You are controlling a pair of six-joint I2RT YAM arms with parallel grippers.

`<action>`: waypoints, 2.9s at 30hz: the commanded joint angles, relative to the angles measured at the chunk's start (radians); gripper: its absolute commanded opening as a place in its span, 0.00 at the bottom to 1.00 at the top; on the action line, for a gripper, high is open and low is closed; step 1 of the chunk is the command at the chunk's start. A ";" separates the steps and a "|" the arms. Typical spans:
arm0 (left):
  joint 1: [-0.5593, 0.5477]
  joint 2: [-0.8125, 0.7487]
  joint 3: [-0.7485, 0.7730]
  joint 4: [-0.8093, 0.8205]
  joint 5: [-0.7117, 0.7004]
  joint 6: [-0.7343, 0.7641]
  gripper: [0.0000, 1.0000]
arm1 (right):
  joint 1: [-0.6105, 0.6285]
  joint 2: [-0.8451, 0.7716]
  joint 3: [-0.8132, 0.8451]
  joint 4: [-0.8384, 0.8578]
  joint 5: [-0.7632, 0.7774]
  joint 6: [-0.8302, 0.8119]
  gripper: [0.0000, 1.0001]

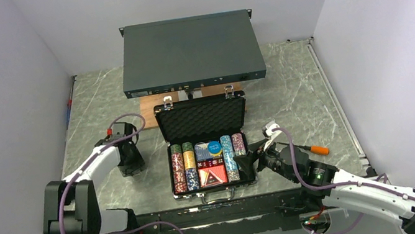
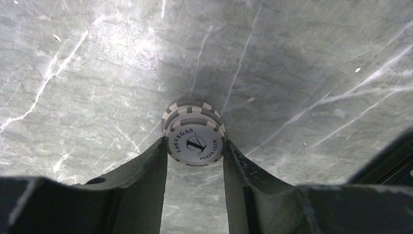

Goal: Pack up texas hold em set

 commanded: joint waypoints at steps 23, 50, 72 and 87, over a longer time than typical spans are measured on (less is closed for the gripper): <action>-0.004 -0.061 0.017 -0.068 -0.035 -0.036 0.71 | 0.004 0.036 0.015 0.052 0.011 -0.009 0.80; 0.360 -0.278 -0.084 -0.188 0.277 -0.866 0.99 | 0.005 0.003 0.007 0.039 0.017 -0.006 0.80; 0.365 -0.005 -0.013 -0.131 0.209 -0.906 0.91 | 0.004 0.017 0.010 0.046 0.023 -0.006 0.81; 0.351 0.175 0.080 -0.209 0.195 -0.924 0.85 | 0.005 0.004 0.007 0.043 0.023 -0.004 0.81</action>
